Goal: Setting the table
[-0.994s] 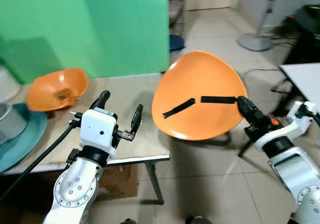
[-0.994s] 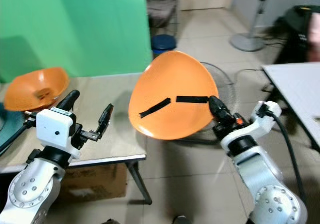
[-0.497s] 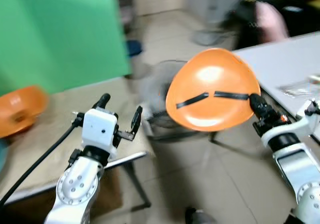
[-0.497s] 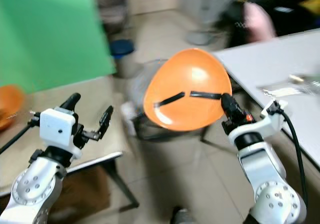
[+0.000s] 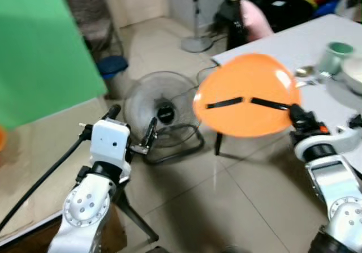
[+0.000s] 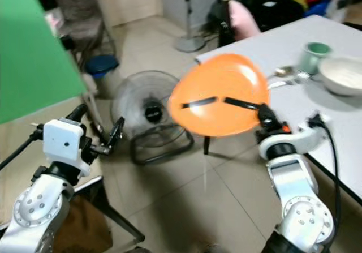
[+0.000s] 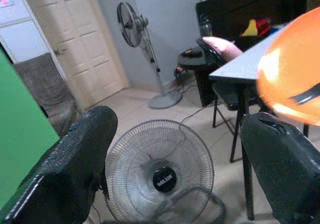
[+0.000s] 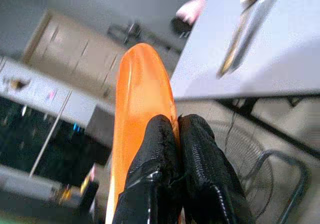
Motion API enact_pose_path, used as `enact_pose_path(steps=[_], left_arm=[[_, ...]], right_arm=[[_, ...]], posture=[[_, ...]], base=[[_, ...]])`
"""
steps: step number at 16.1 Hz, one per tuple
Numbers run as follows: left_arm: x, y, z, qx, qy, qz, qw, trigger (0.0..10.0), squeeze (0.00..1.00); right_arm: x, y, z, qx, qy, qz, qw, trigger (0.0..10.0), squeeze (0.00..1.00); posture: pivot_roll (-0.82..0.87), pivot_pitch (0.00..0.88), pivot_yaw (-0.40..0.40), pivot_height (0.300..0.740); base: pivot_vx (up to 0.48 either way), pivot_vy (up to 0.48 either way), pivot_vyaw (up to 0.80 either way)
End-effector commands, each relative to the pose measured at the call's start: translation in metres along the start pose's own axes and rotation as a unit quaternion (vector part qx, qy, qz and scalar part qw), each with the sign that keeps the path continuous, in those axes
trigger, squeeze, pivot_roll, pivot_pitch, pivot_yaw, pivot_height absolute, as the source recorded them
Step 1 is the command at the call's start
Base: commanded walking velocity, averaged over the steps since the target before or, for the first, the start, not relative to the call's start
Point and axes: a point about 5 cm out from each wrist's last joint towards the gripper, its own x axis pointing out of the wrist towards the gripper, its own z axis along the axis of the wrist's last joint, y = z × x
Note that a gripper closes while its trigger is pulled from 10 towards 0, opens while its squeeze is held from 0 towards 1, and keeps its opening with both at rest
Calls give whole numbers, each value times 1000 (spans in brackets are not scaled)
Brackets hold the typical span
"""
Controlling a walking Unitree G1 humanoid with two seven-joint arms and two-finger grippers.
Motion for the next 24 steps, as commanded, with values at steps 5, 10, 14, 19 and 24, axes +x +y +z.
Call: enact_pose_path(steps=[5, 10, 14, 19, 24], left_arm=[[1, 10, -1, -7, 2, 25, 1000, 10000, 0], [3, 18, 0, -34, -3, 50, 998, 10000, 0], [3, 24, -3, -36, 3, 55, 998, 10000, 0], [3, 25, -5, -35, 8, 38, 999, 10000, 0], [-1, 26, -8, -28, 15, 28, 999, 10000, 0]], right_arm=[[7, 1, 8, 13, -20, -4, 1000, 10000, 0], [16, 2, 1, 14, -2, -15, 1000, 10000, 0], [20, 6, -6, 14, 18, -11, 1000, 10000, 0], [25, 5, -12, 6, 41, -16, 999, 10000, 0], [20, 6, -19, 3, 69, -13, 998, 10000, 0]], posture=[[-54, 0, 94, 740], [-52, 0, 85, 740], [-52, 0, 82, 740], [-47, 0, 75, 740], [-52, 0, 65, 740]], base=[[0, 0, -800], [0, 0, -568], [287, 0, 0], [323, 0, 0], [332, 0, -489]])
